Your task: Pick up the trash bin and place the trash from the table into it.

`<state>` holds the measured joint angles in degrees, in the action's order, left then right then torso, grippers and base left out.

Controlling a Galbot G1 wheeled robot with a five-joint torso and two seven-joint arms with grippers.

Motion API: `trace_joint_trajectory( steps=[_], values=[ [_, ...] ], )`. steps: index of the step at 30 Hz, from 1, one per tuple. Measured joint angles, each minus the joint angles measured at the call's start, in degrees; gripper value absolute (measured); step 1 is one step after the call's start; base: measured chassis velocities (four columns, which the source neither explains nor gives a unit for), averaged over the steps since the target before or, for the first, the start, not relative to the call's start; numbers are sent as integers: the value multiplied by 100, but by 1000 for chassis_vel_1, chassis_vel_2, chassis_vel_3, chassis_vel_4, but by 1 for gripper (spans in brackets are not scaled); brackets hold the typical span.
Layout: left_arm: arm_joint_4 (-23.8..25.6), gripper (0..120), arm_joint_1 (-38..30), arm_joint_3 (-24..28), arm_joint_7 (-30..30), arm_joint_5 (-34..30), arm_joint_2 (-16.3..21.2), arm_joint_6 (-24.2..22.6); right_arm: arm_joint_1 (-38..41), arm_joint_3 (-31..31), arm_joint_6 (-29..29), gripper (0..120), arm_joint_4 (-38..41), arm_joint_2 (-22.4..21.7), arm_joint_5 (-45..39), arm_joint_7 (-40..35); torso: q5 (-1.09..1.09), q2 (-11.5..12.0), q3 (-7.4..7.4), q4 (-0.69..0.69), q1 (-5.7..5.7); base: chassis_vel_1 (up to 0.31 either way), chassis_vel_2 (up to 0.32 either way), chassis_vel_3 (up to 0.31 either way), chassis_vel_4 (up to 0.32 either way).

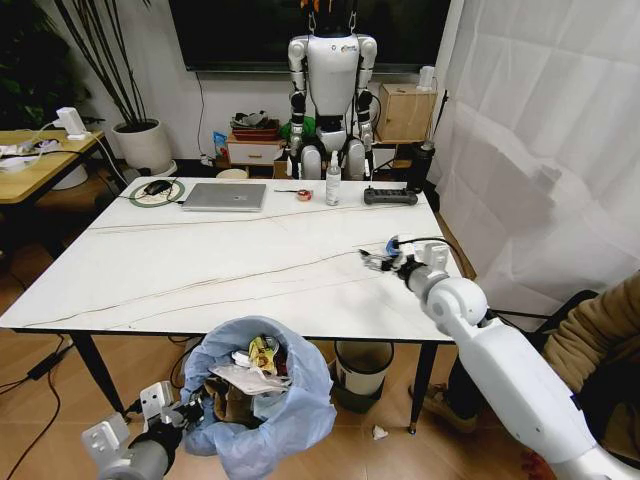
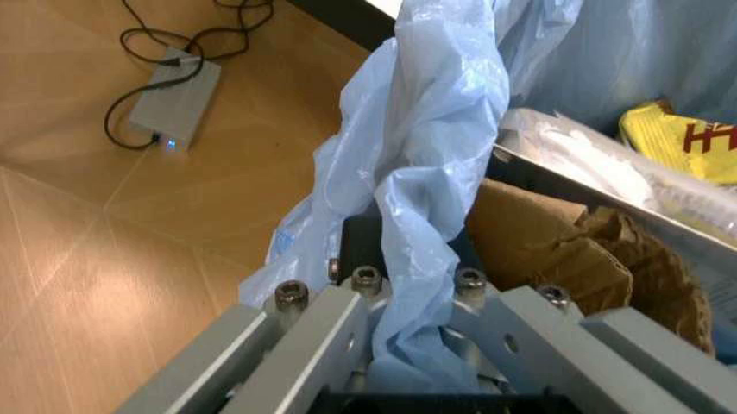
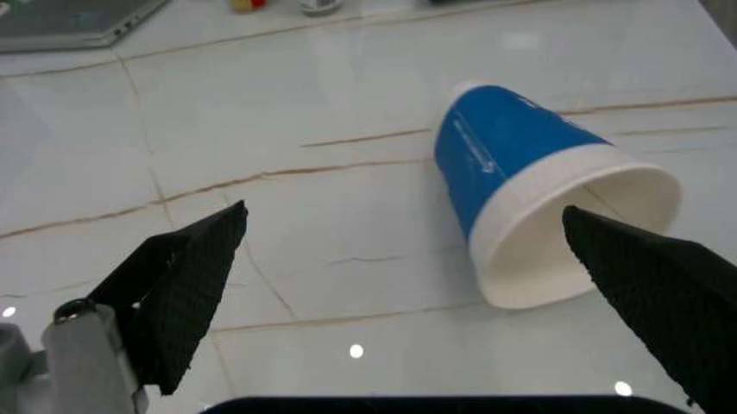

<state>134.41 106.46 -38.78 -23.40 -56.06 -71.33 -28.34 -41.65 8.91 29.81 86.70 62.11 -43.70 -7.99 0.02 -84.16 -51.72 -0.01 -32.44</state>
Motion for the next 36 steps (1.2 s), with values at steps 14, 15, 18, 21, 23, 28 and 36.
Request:
trace_joint_trajectory(
  steps=[14, 15, 18, 21, 23, 28, 36],
  values=[
    [-31, 0, -39, -26, -21, -42, 16, -17, 94, 114, -178, 100, -623, 66, 42, 307, -1, 0, 1, 0, 0, 0, 0, 0, 0],
    [-29, 0, -33, -35, -21, -43, 17, -17, 139, 92, -214, 100, -683, 102, 51, 355, -1, 0, 1, 0, 0, 0, 0, 0, 0],
    [-20, 0, -29, -44, -24, -46, 13, -17, 271, 38, -289, 100, -840, 234, 119, 456, -1, 0, 1, 1, 0, 0, 0, 0, 0],
    [-8, 0, -14, -45, -40, -47, -7, -17, 392, -18, -354, 90, -1084, 362, 240, 521, -2, 0, 1, 3, 0, 0, 0, 0, 0],
    [-8, 0, -6, -47, -42, -48, -10, -17, 406, -32, -376, 86, -1141, 376, 271, 535, -2, 0, 1, 2, 0, 0, 0, 0, 0],
    [2, 0, -9, -56, -43, -47, -13, -17, 451, -65, -462, 66, -1316, 439, 339, 583, -2, 0, 1, 1, 0, 0, 0, 0, 0],
    [2, 0, -15, -51, -43, -46, -12, -17, 484, -70, -504, 40, -1359, 471, 370, 604, -2, -1, 1, 1, 0, 0, 0, 0, 0]
  ],
)
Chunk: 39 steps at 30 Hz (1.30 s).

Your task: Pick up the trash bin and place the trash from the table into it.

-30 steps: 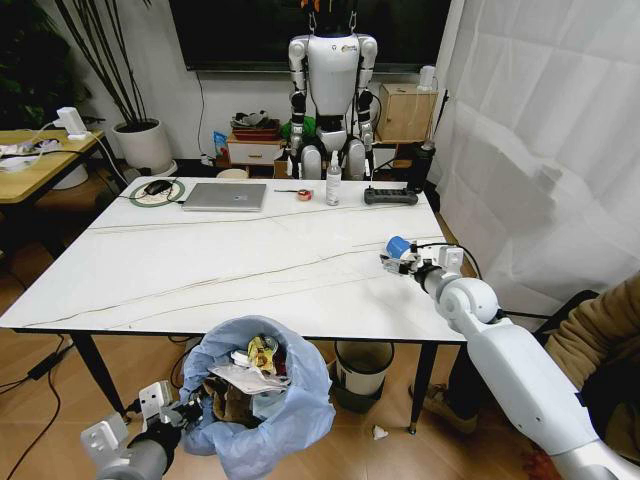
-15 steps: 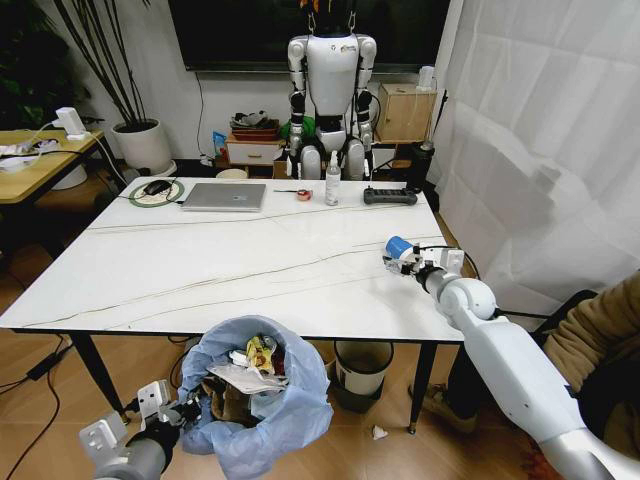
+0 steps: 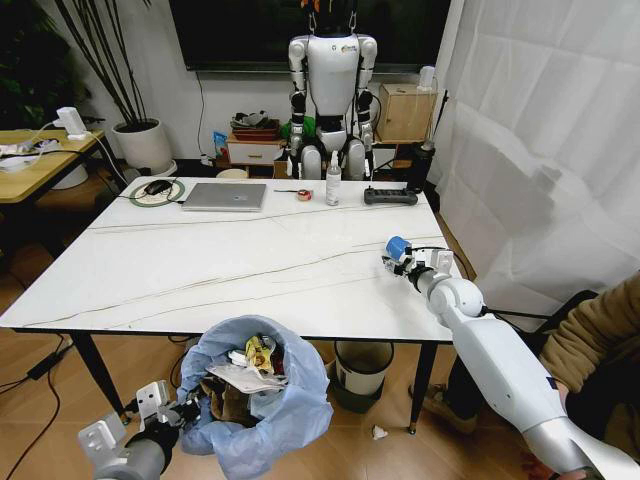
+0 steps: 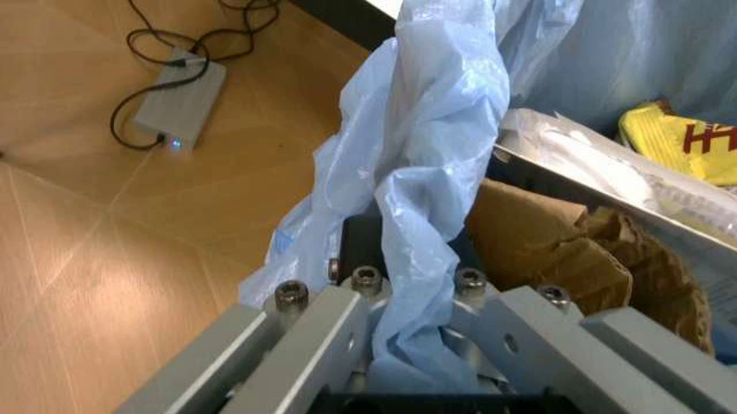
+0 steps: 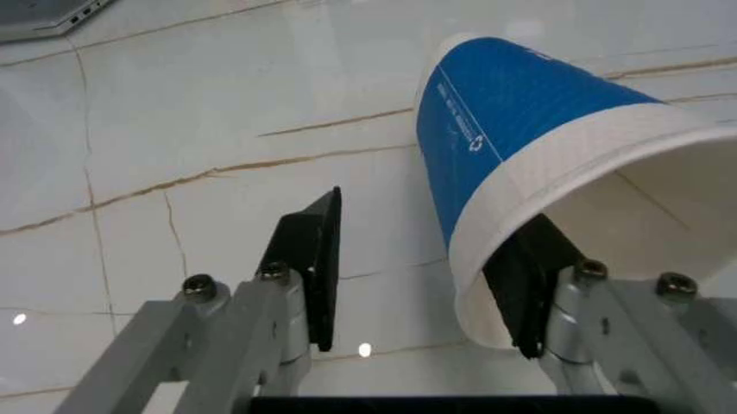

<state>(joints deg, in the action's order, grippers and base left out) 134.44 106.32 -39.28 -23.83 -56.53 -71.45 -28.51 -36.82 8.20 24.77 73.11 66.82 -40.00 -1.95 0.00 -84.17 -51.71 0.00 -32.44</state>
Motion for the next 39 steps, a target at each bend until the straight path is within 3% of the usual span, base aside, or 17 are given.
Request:
trace_joint_trajectory(
  steps=[9, 20, 27, 31, 35, 39],
  values=[
    [-12, 0, -18, 5, 0, -7, 8, 0, 52, -64, -30, 4, -37, 36, 36, 11, 0, 0, 0, 0, 0, 0, 0, 0, 0],
    [-21, 0, -28, 18, -2, -16, 14, 2, 64, -49, -110, 0, -7, 51, 56, 67, 2, 0, 0, 1, 0, 0, 0, 0, 0],
    [-31, 0, -46, 50, -5, -31, 34, 2, -244, -20, -567, 0, 1113, -531, -704, 524, 0, 0, 1, -3, 0, 0, 0, 0, 0],
    [-32, 0, -51, 54, -6, -41, 53, 1, -450, -319, -789, 0, 2426, -995, -1394, 798, -3, 0, 1, -2, 0, 0, 0, 0, 0],
    [-29, 0, -33, 33, -13, -41, 82, -3, -505, -1056, -939, 0, 3671, -1350, -1972, 842, -1, 0, 1, 1, 1, 0, 0, 0, 0],
    [-28, 0, -31, 23, -13, -23, 83, -3, -434, -1710, -1051, 0, 4236, -1453, -2124, 872, 0, 0, 1, 0, 1, 0, 0, 0, 0]
  ],
)
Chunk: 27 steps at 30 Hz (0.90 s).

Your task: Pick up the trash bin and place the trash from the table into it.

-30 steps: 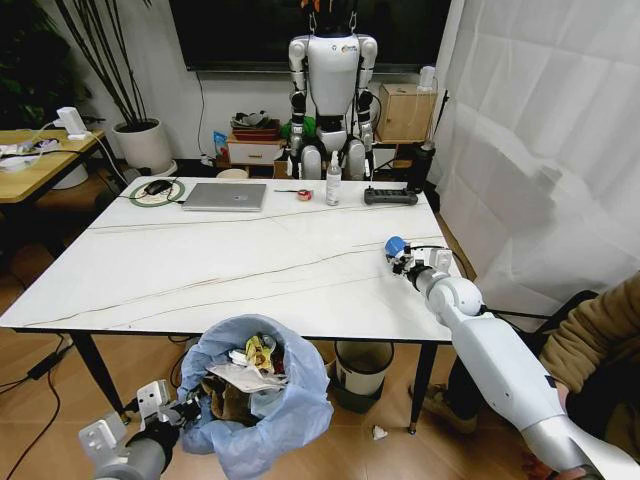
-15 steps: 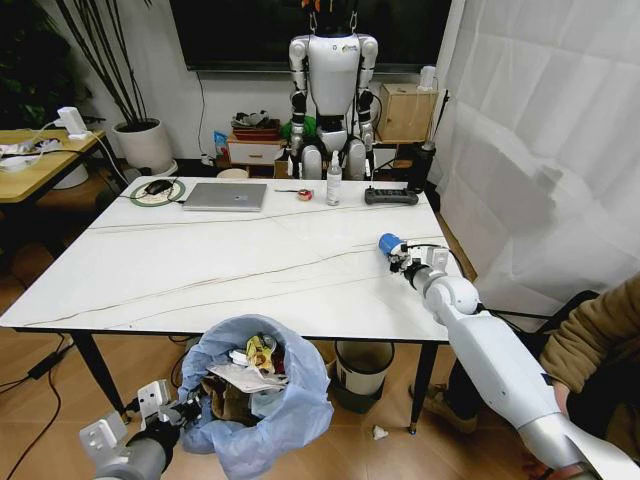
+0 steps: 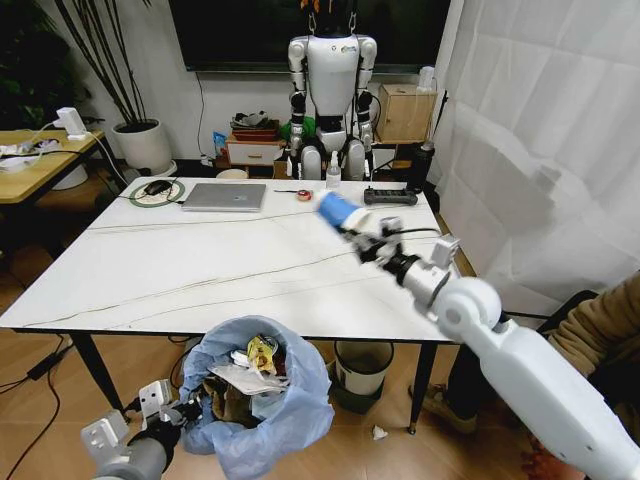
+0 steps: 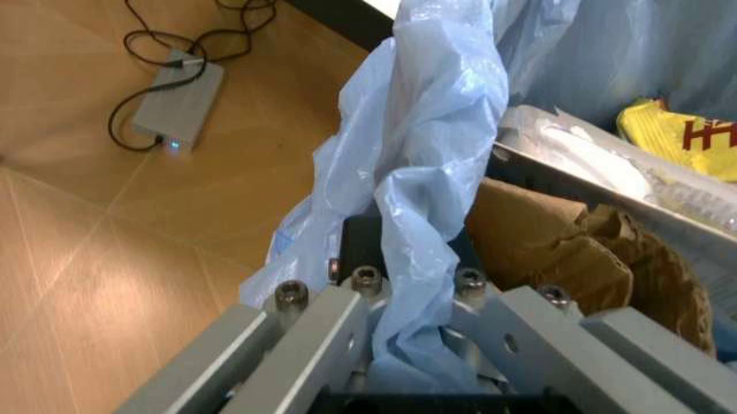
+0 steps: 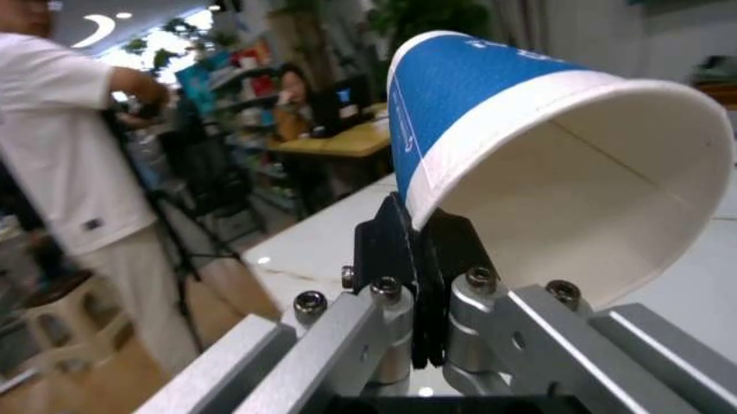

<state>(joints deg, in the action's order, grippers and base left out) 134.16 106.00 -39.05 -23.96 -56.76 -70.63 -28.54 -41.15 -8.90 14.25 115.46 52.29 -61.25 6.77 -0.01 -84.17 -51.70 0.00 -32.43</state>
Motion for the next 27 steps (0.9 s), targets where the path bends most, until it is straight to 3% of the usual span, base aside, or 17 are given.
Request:
trace_joint_trajectory(
  steps=[4, 12, 27],
  values=[
    [7, 0, -10, 0, 0, 6, -8, -1, 55, -780, -108, 0, 363, -30, -14, 52, 0, 0, 0, 1, 0, 0, 0, 0, 0],
    [24, 0, -36, -17, 1, 2, -7, -4, 56, -1519, -153, 0, 297, 58, 200, 69, 0, 1, -1, 0, 0, 0, 0, 0, 0],
    [55, 0, -64, -42, -1, -42, 27, -18, -315, -1758, -152, 0, 117, 41, 570, -75, 0, 1, -1, 0, -1, 0, 0, 0, 0]
  ],
)
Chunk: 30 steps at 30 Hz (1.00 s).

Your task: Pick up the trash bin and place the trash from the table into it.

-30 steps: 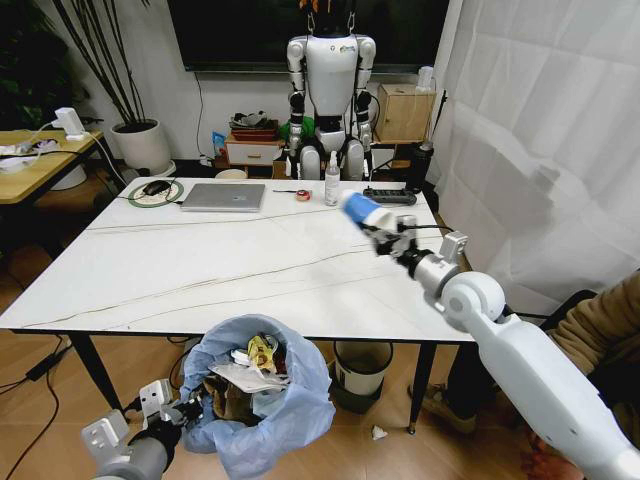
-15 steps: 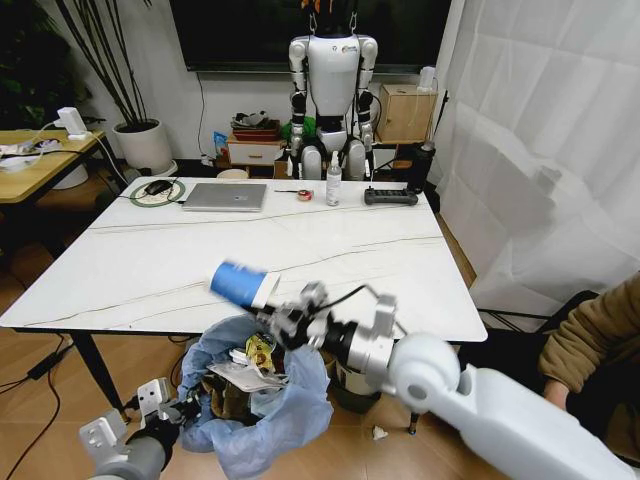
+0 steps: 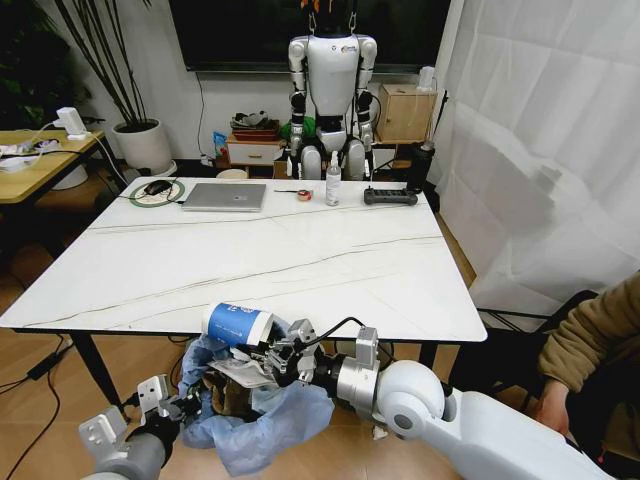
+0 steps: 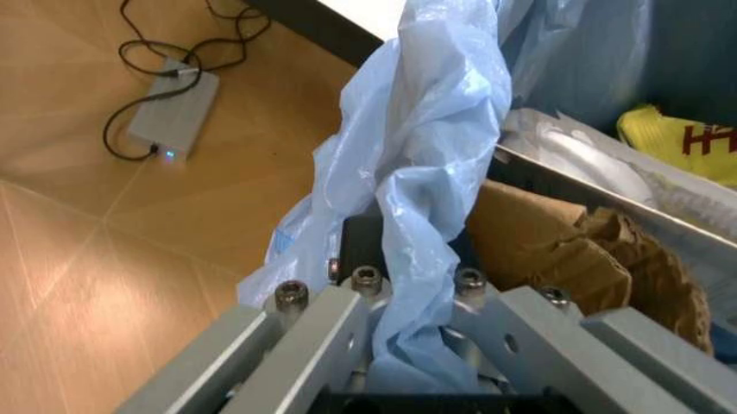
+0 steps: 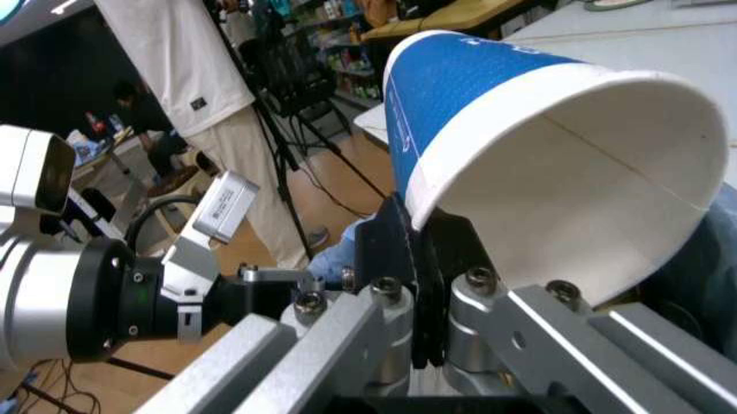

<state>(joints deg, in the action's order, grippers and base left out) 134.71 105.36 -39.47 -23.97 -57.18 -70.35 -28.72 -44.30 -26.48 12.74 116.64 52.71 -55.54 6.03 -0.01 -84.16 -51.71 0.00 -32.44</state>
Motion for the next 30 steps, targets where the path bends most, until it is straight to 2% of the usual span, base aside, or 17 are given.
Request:
trace_joint_trajectory(
  steps=[2, 5, 8, 14, 22, 28, 30],
  values=[
    [0, 0, -5, -3, -1, 0, 6, 0, -38, 3, 0, 0, 8, -3, 28, -12, 0, 0, 0, 0, 0, 0, 0, 0, 0],
    [-3, 0, -24, -3, -3, 1, 18, 0, -100, 16, 0, 10, 22, -3, 79, -65, 0, 0, 0, -1, 1, 0, 0, 0, 0],
    [-6, 0, -26, -3, -3, 1, 26, 0, -113, 27, 0, 15, 41, -6, 92, -77, 1, 0, 0, -1, 0, 0, 0, 0, 0],
    [-10, 0, -23, -7, -7, 1, 29, -2, -115, 76, -10, 38, 67, -21, 124, -100, 1, 0, 0, 0, 0, 0, 0, 0, 0],
    [-54, 0, -20, -23, -10, 29, 46, -5, -122, 183, -14, 50, 179, -78, 139, -220, 1, 0, 0, 0, 0, 0, 0, 0, 0],
    [-80, 0, -29, 16, -10, 51, 83, -7, -299, 513, 77, 75, 580, -261, -42, -769, 1, 0, 0, 0, 0, 0, 0, 0, 0],
    [-81, 0, -30, 21, -10, 53, 96, -8, -384, 634, 23, 77, 665, -304, -65, -910, 2, 0, 0, 0, 0, 0, 0, 0, 0]
  ],
)
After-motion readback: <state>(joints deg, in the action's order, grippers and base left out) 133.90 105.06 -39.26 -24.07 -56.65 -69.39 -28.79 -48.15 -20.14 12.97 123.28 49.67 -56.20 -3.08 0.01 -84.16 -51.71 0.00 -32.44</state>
